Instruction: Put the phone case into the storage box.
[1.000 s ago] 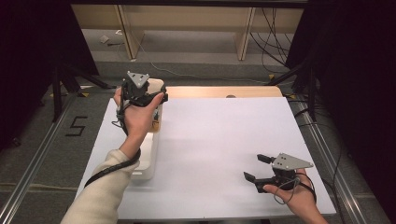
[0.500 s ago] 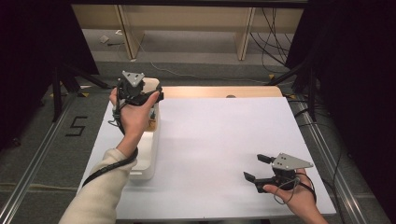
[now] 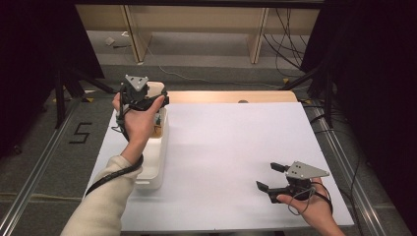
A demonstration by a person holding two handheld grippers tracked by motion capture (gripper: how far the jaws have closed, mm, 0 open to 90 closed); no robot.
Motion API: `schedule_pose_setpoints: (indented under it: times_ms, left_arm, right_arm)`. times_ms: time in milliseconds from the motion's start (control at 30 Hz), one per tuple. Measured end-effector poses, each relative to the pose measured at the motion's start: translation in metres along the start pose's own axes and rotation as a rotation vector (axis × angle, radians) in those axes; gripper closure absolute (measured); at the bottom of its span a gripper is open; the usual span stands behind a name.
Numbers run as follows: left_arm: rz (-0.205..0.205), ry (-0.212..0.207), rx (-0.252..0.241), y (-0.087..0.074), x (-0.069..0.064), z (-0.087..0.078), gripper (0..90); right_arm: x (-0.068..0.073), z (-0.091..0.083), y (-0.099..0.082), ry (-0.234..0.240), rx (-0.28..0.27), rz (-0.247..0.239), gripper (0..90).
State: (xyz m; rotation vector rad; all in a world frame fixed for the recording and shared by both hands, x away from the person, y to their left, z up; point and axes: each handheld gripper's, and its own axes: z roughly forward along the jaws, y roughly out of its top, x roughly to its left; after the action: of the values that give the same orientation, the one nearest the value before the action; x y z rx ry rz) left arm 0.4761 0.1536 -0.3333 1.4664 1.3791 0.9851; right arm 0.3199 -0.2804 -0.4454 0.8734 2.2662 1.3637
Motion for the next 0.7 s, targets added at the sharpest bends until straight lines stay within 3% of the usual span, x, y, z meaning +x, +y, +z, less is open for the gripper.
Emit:
schedule_pose_setpoints:
  times_ms: [700]
  left_arm:
    - [-0.005, 0.006, 0.017, -0.008, 0.005, 0.014, 10.9]
  right_arm:
    - [0.000, 0.000, 0.000, 0.000, 0.000, 0.001, 17.8]
